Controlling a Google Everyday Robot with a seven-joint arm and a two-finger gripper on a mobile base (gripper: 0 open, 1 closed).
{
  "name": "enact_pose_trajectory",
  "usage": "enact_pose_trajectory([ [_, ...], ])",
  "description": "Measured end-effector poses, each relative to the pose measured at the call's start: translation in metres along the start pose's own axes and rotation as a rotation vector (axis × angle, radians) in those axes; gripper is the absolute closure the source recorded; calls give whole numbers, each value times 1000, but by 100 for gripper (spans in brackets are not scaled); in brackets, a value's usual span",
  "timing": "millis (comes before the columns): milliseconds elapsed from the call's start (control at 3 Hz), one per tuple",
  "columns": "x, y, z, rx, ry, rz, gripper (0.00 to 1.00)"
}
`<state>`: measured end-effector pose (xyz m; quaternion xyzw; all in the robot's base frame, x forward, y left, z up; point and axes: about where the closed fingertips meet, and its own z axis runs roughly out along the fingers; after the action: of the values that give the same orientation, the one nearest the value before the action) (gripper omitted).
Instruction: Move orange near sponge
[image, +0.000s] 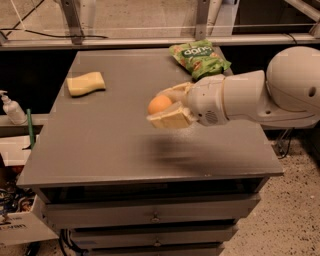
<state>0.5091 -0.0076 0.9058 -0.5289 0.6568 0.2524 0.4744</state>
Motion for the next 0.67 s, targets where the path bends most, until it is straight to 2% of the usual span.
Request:
enact_pose_trajectory([
  [667,-2,-3,9,10,-13,-15,100],
])
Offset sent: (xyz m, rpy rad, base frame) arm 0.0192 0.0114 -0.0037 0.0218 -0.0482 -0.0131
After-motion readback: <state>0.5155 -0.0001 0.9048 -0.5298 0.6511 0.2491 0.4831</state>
